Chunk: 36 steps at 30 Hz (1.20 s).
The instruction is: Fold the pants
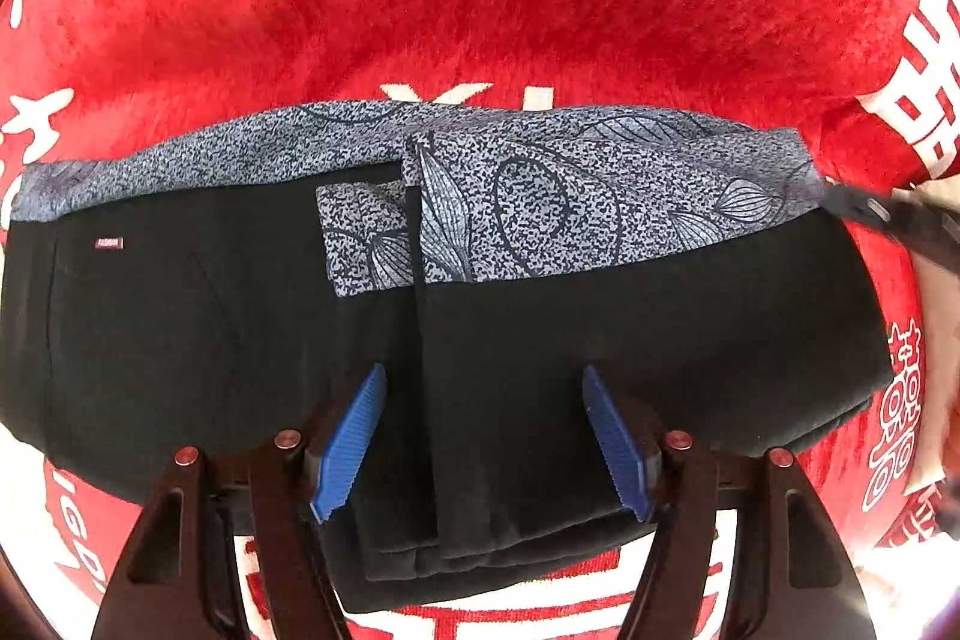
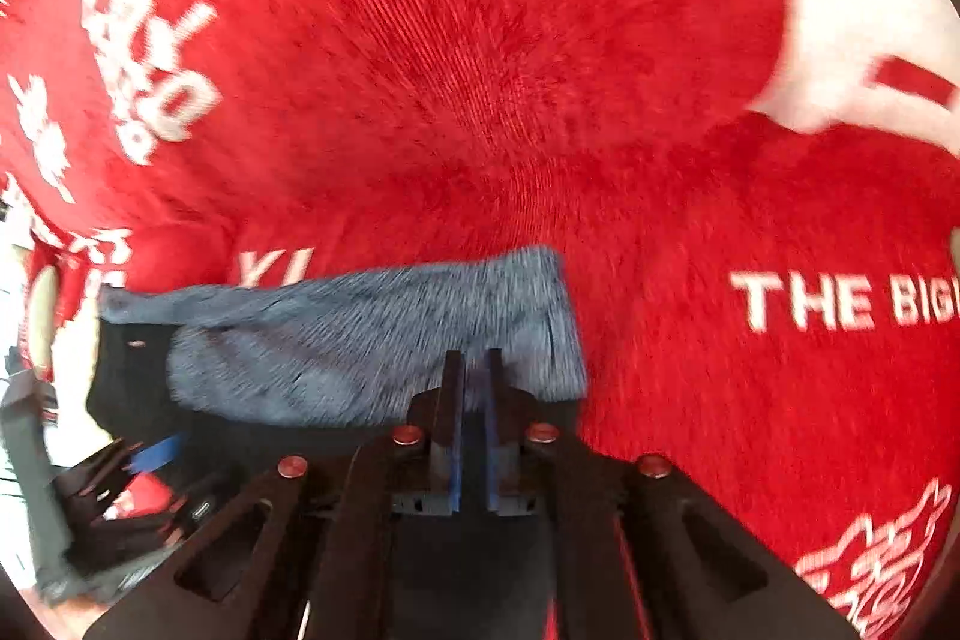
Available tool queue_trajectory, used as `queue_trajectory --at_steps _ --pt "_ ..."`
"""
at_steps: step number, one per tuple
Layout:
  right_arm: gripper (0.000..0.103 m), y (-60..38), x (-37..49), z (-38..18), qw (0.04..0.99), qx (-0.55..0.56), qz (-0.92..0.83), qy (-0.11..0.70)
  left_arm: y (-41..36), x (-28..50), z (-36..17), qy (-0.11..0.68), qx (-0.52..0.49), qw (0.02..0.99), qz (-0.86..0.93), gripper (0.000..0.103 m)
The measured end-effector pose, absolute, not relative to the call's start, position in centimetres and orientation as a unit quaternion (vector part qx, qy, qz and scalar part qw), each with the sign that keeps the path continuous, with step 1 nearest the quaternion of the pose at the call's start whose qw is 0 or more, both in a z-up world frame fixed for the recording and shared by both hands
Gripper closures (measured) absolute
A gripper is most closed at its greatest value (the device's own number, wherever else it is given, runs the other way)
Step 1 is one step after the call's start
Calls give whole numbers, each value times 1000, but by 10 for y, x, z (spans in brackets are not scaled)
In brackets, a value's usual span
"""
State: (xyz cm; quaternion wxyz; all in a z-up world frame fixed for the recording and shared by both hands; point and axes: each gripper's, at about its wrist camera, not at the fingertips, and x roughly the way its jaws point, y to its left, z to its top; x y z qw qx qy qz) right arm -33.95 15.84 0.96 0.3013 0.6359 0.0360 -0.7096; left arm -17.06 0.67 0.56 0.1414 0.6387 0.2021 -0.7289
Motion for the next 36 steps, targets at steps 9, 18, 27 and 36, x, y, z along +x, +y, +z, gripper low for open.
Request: queue_trajectory --at_steps 9,18,27,36 --pt "34 238 -248 42 250 626 -737 59 5 -175 -1 197 641 138 -729 33" --pt "36 224 -232 19 244 575 -774 103 9 -178 1 182 642 143 -731 27" --pt "39 244 -247 -3 197 601 -768 102 8 -173 3 189 637 146 -733 27" --pt "36 266 -251 34 212 628 -748 38 7 -151 32 186 630 178 -733 27"
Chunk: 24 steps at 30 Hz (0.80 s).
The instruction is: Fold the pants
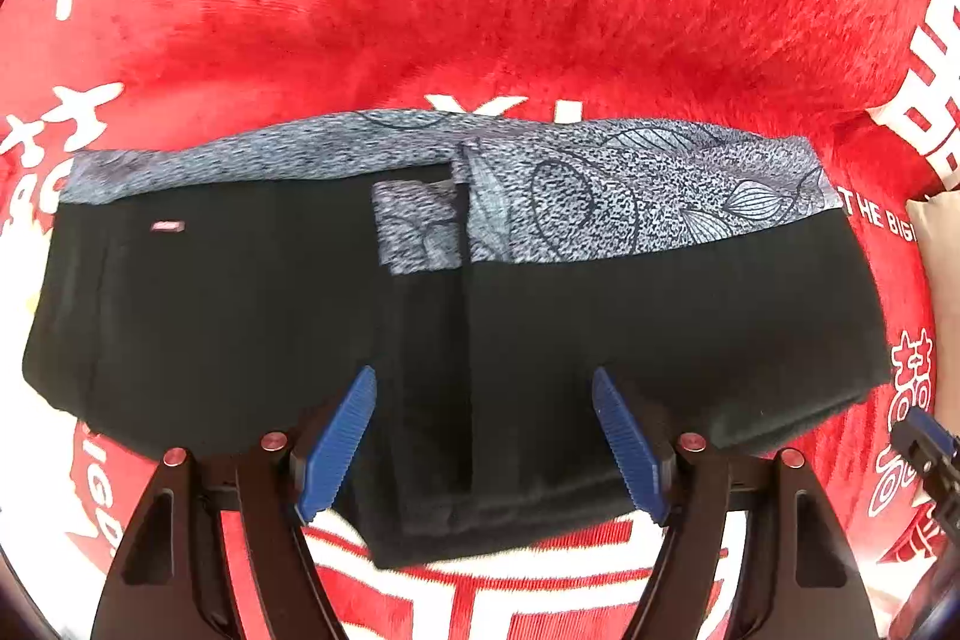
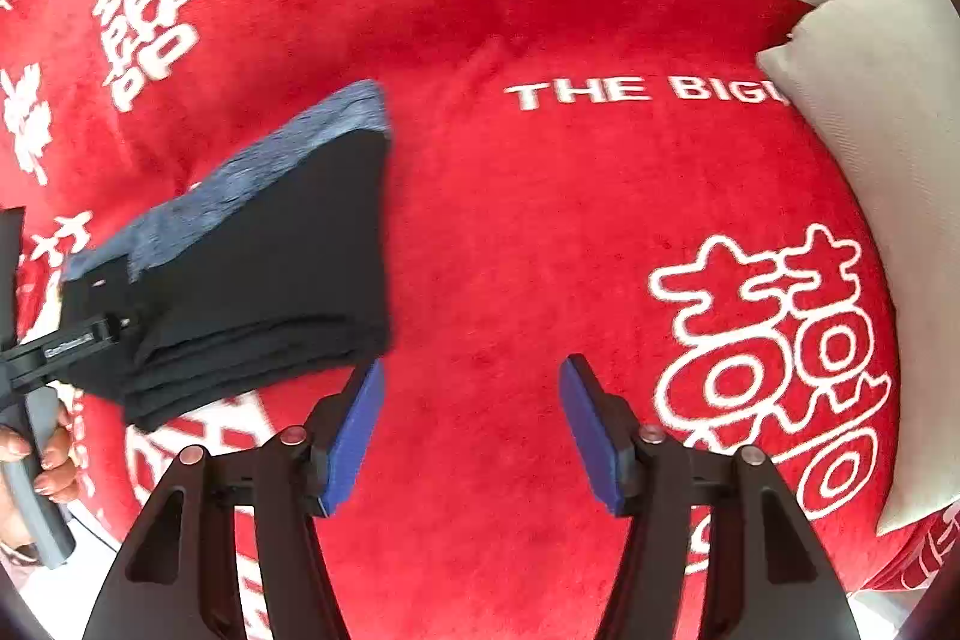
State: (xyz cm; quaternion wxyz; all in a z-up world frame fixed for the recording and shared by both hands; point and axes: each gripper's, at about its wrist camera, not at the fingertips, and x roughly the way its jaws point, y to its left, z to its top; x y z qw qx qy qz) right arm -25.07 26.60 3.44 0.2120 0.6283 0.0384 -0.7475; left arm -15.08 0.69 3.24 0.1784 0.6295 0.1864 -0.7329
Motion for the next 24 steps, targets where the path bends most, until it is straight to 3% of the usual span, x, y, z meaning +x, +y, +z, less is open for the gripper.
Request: queue_trajectory --at_steps 9,24 --pt "23 215 -206 43 268 648 -711 53 -7 -110 58 212 616 204 -730 27" --pt "18 115 -155 47 318 655 -667 156 -56 -29 56 265 609 246 -706 27"
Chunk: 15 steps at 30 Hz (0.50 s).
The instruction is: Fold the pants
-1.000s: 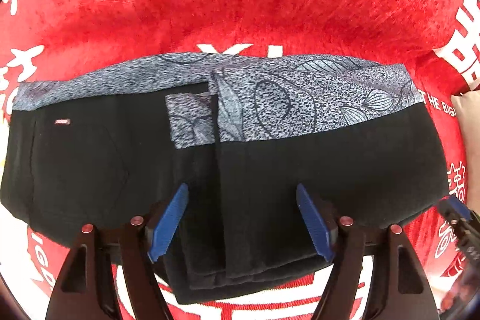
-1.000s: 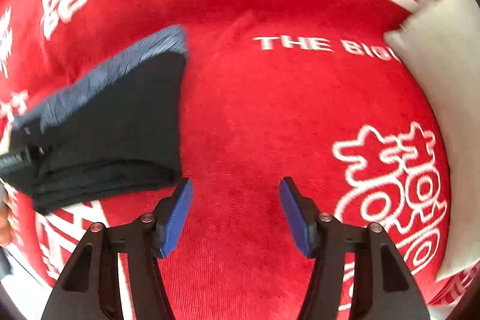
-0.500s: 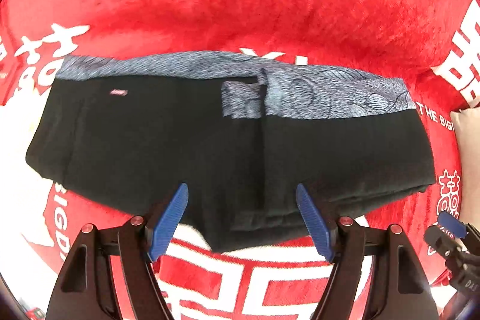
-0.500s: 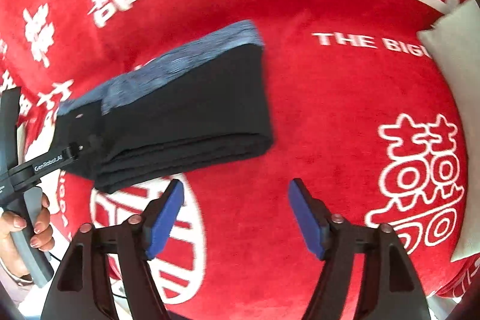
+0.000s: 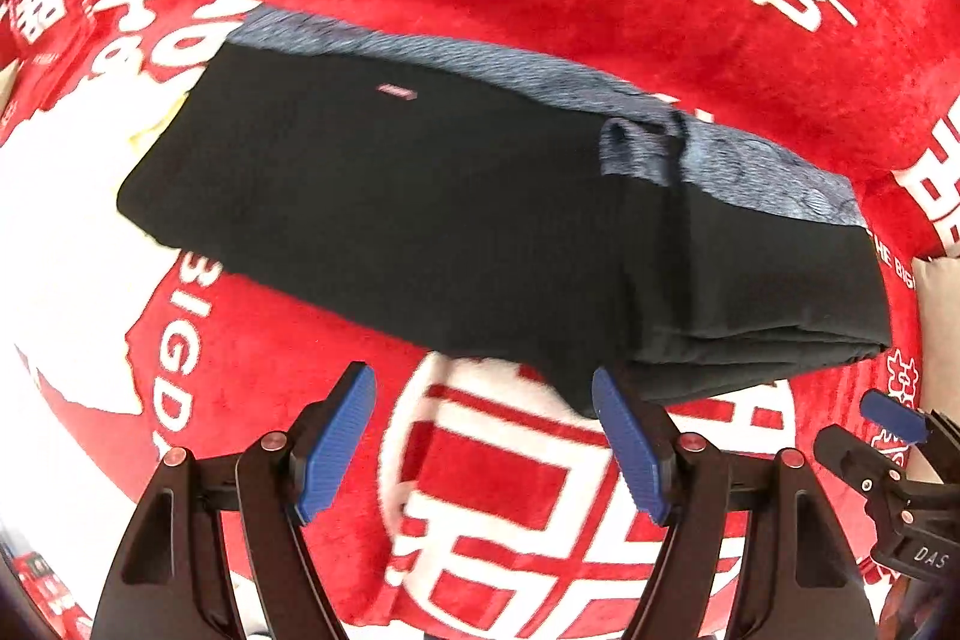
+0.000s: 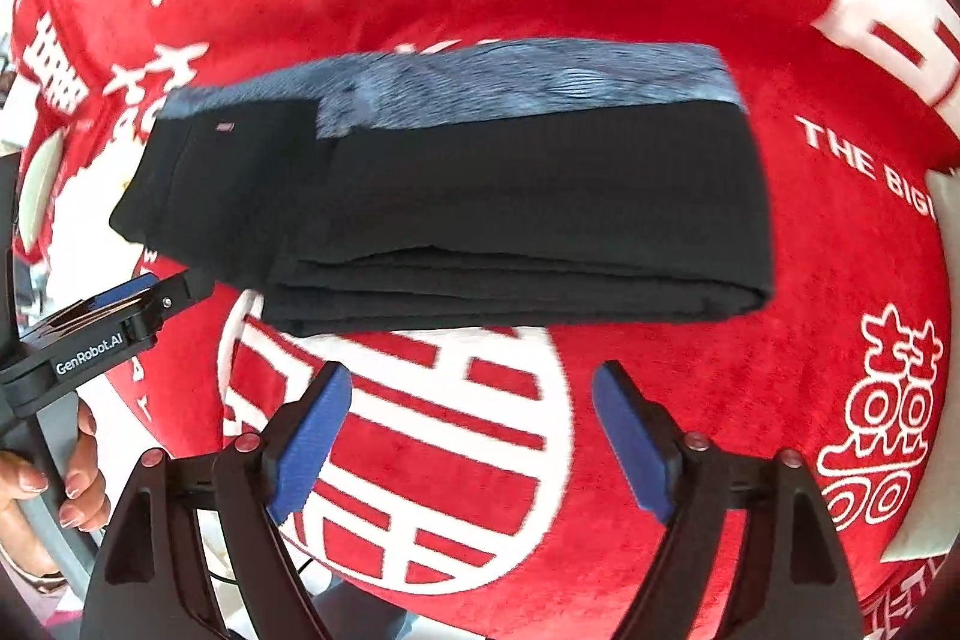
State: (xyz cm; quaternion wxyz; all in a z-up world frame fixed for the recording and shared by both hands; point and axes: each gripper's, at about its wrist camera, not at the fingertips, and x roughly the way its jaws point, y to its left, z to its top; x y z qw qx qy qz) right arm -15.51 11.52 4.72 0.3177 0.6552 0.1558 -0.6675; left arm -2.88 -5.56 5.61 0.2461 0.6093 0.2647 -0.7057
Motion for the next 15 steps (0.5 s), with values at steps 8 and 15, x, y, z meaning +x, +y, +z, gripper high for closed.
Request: queue_trajectory --at_steps 8,15 --pt "0 85 -141 48 326 652 -659 183 -82 -6 54 290 602 261 -697 27" --pt "0 70 -130 45 333 664 -640 196 -99 13 48 329 591 270 -685 27"
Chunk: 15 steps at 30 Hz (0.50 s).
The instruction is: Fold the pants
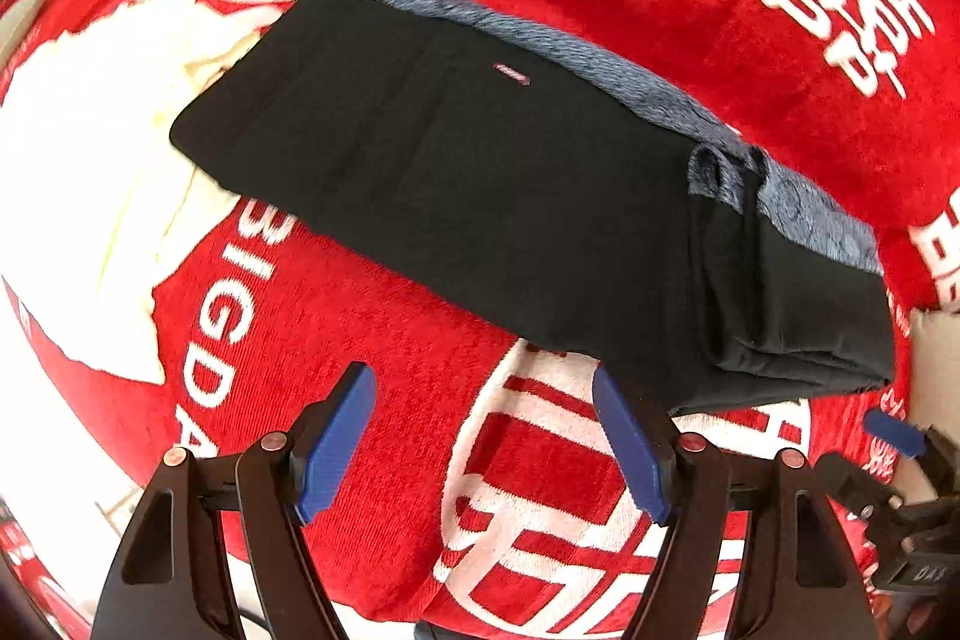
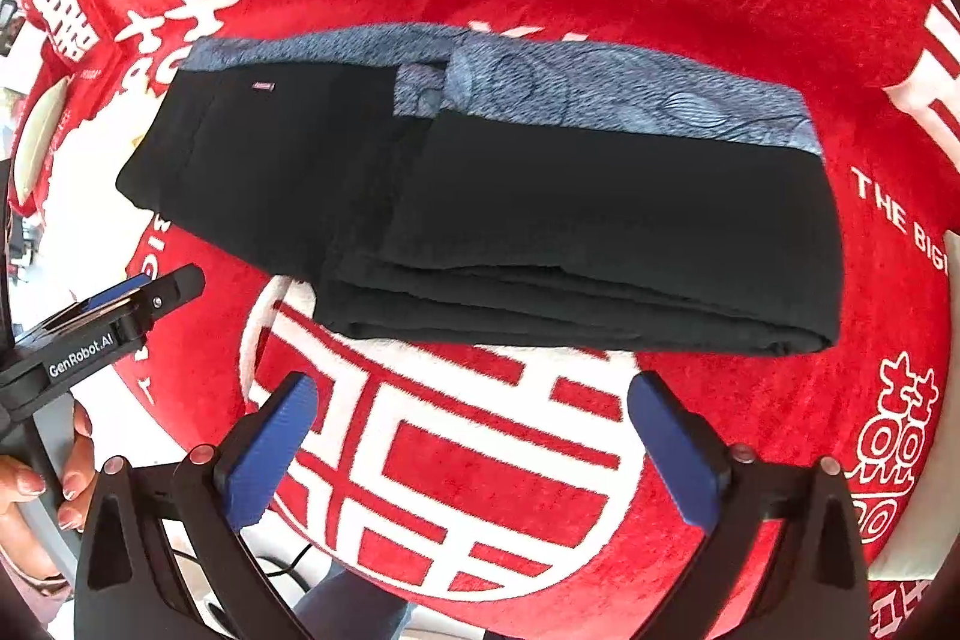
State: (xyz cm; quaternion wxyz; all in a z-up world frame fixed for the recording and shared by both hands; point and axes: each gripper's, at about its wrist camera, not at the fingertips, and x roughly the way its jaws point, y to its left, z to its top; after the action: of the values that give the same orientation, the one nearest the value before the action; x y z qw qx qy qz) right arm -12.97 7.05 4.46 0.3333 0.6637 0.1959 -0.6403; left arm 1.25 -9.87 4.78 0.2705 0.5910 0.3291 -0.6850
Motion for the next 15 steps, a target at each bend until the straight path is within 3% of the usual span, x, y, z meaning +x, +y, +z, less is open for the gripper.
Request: queue_trajectory --at_steps 15 --pt "0 40 -141 35 325 652 -648 221 -175 53 30 435 530 316 -655 27"
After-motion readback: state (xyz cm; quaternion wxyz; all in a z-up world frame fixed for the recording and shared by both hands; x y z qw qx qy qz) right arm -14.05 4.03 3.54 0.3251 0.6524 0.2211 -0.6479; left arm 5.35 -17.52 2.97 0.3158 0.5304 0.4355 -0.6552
